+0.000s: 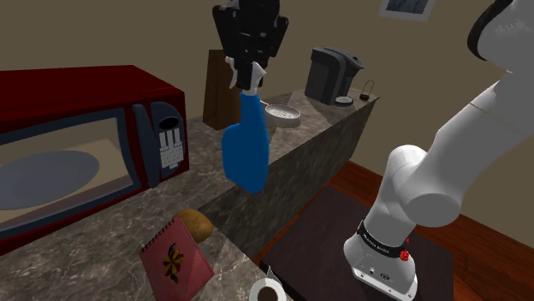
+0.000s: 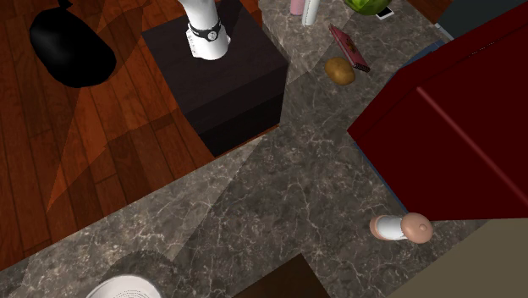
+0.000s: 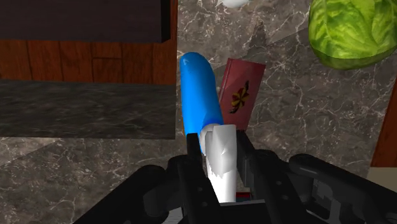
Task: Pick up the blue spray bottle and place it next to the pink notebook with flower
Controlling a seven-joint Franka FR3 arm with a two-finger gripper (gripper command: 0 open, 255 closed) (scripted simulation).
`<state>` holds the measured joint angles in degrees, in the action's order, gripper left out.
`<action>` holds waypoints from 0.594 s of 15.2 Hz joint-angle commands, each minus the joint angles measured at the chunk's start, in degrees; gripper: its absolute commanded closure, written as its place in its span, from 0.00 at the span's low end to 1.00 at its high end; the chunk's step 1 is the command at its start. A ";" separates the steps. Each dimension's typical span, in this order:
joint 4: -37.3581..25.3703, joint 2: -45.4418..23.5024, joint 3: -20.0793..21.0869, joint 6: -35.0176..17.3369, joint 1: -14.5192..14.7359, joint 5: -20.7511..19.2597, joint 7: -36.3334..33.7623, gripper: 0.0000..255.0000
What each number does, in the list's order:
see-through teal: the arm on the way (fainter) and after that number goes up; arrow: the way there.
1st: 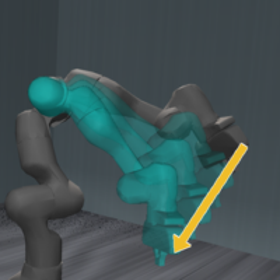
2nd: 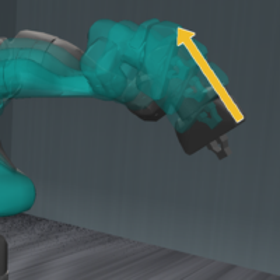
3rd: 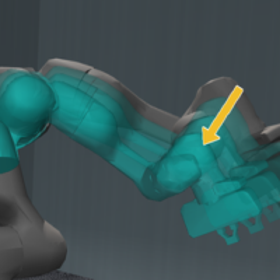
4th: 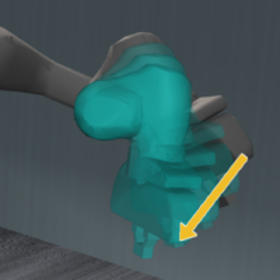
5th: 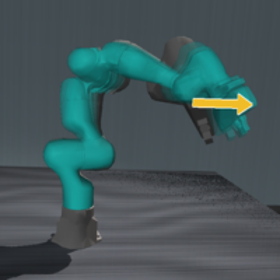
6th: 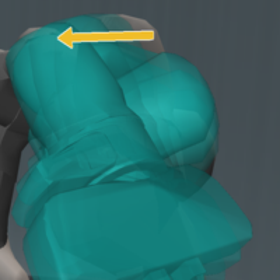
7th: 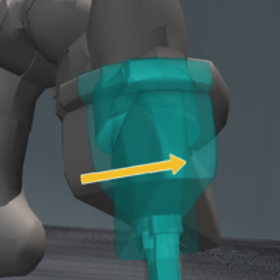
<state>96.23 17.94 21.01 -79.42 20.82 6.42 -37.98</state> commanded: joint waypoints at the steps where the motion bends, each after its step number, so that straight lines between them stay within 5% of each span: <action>1: -2.52 -1.50 2.31 0.84 0.81 0.14 -3.44 1.00; 9: -16.36 -12.11 12.66 4.42 4.89 -3.07 -18.15 1.00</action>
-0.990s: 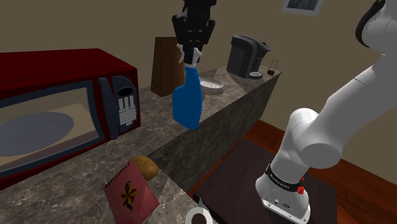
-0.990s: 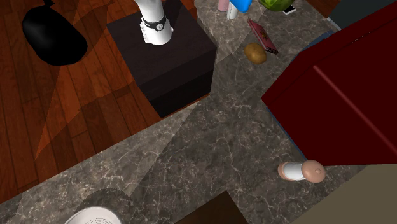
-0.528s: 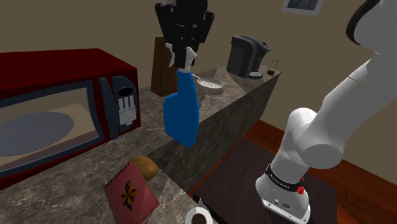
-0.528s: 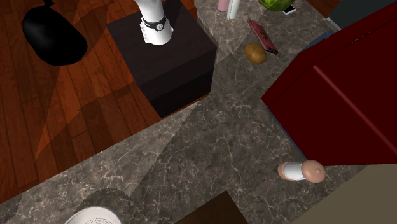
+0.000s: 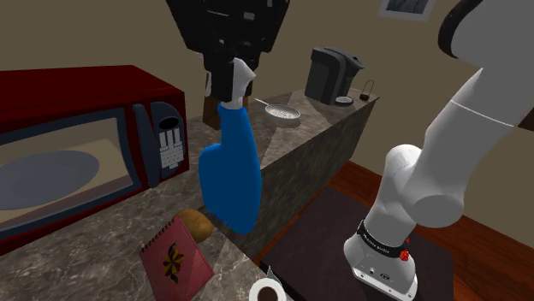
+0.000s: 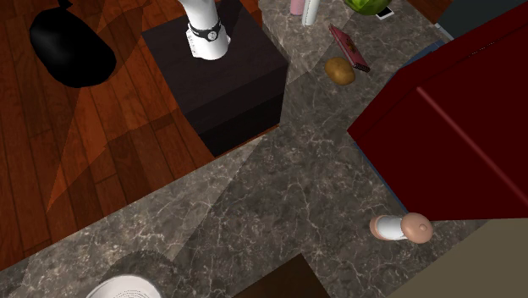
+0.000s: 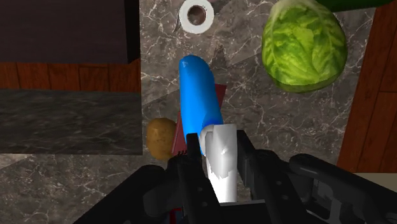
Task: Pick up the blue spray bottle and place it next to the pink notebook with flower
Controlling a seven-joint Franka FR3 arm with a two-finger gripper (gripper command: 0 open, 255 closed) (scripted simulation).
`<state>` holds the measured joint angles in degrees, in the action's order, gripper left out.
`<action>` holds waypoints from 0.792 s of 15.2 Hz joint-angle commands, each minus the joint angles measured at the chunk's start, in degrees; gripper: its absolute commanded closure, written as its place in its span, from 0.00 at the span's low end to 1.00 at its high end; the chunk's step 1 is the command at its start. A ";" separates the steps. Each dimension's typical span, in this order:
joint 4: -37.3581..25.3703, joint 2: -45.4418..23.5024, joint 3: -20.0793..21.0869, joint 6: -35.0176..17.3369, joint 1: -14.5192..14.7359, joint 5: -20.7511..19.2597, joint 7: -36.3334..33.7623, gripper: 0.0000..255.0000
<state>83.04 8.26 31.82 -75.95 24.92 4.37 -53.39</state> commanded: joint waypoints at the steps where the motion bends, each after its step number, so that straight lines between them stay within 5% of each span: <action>1: -5.45 -4.35 3.29 1.58 1.60 -2.03 -4.84 1.00; 5: -17.01 -14.31 8.99 5.33 7.24 -8.54 -14.08 1.00; 12: -5.44 -8.85 7.29 -2.07 5.09 -4.74 -11.68 1.00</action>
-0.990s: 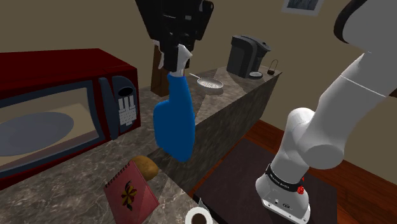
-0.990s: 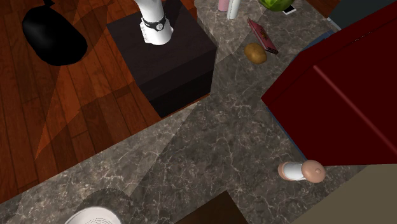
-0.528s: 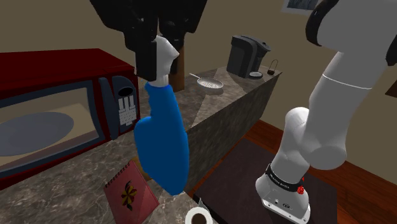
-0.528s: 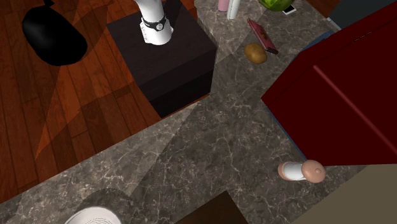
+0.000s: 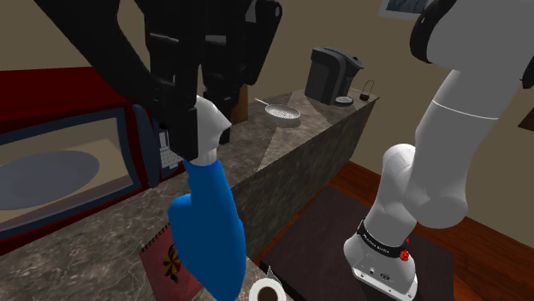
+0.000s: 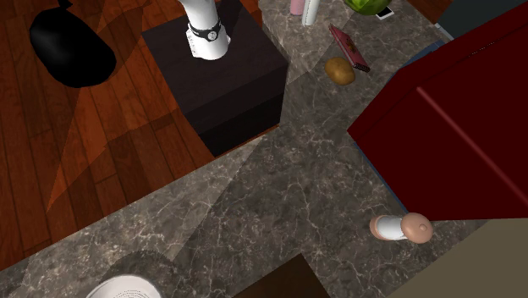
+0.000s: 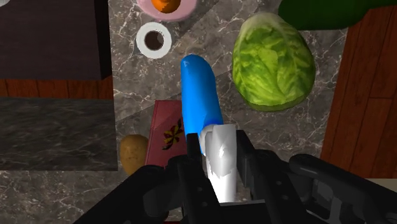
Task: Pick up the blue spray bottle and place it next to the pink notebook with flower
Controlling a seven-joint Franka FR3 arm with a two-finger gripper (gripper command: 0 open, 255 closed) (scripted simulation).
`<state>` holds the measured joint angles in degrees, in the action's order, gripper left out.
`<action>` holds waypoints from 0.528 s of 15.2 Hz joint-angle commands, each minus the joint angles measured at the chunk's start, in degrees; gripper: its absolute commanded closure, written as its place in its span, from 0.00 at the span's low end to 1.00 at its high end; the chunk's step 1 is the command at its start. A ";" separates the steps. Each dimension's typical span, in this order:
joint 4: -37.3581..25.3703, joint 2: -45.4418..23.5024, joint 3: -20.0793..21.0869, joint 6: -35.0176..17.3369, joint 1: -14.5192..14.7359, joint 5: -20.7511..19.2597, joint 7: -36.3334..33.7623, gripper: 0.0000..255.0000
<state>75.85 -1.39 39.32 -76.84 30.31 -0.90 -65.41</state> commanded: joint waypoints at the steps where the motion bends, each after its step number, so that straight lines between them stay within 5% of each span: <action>1: 3.17 1.40 -0.39 -2.13 -0.48 0.92 0.62 1.00; 8: 12.09 4.80 -1.33 -8.37 -1.22 3.02 2.18 1.00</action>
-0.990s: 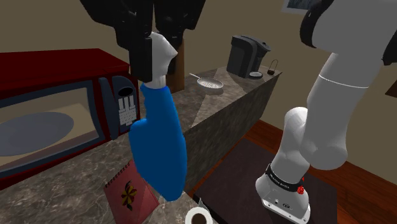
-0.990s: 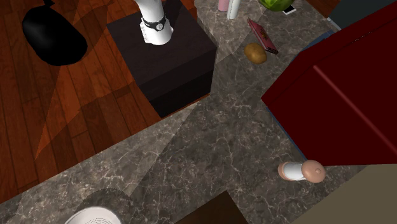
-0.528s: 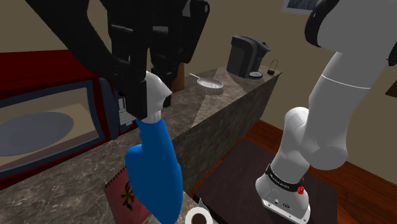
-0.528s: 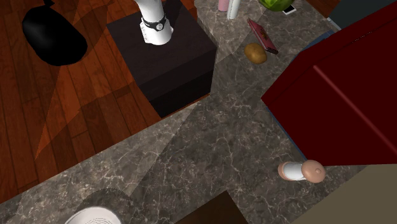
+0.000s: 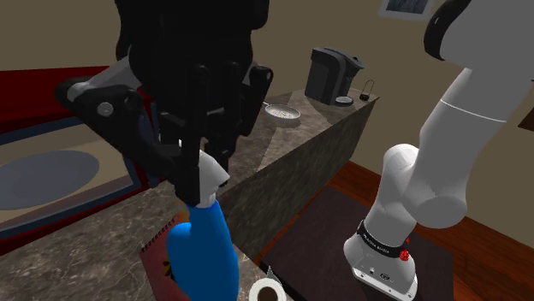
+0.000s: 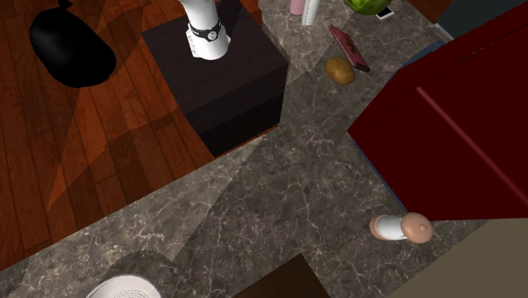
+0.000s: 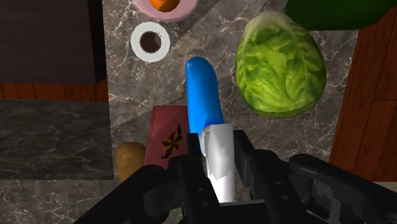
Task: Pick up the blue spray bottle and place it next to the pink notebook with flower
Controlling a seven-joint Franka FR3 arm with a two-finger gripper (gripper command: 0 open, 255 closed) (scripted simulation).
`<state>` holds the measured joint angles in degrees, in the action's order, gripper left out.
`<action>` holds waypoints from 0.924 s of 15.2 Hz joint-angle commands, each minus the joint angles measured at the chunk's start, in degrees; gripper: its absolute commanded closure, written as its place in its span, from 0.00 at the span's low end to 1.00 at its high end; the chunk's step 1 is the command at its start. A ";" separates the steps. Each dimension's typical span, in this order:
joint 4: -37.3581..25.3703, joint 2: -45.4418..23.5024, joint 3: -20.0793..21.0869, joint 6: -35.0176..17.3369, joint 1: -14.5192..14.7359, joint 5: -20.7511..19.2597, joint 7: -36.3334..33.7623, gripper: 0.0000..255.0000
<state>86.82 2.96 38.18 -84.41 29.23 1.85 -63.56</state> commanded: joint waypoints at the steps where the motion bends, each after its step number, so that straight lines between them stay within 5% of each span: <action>1: 2.27 0.83 -0.29 -1.65 -0.19 0.49 0.50 1.00; 14: 15.22 3.88 -0.87 -12.13 -0.29 2.32 1.96 1.00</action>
<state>101.20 6.74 37.29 -95.74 28.91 4.11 -61.62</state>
